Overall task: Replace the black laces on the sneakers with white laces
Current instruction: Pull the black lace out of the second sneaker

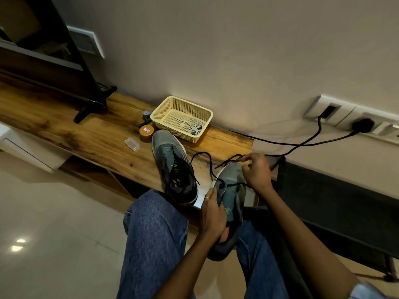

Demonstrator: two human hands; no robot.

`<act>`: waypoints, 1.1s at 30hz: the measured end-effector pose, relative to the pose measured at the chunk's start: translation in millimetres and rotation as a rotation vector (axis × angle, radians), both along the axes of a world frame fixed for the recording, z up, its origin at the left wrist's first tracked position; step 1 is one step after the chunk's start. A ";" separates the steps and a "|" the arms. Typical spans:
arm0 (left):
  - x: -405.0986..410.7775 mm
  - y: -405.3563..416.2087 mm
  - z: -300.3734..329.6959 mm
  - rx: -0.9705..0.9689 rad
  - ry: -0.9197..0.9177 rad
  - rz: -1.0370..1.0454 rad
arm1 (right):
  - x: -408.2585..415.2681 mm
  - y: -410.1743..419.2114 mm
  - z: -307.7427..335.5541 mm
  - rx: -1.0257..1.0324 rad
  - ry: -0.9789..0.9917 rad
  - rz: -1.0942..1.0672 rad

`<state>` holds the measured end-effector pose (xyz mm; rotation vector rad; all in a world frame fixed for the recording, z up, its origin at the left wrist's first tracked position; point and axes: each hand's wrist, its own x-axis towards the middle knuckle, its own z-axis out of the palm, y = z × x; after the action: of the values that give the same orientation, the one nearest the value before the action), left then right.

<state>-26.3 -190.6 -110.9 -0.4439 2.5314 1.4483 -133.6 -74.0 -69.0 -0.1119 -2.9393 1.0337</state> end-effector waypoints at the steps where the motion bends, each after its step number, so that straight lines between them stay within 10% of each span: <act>1: -0.9 -0.4 0.7 -0.011 0.008 -0.012 | 9.9 -2.7 -1.4 0.048 -0.033 0.109; 8: -12.3 3.7 11.7 -0.203 0.037 -0.102 | 51.4 -21.2 -17.5 0.653 -0.006 0.355; 21: -14.9 8.8 12.0 -0.233 0.017 0.024 | 57.1 -7.1 -27.0 0.359 -0.037 0.194; 27: -13.2 6.5 16.5 -0.212 0.040 -0.030 | 49.2 -23.7 -8.2 0.726 -0.075 0.368; 33: -14.2 6.9 15.5 -0.165 0.003 0.027 | 43.0 -29.2 -9.1 0.596 -0.113 0.402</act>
<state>-40.5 -183.7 -95.4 -0.5037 2.6678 1.2546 -90.5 -103.2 -78.0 0.4584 -3.2990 0.1183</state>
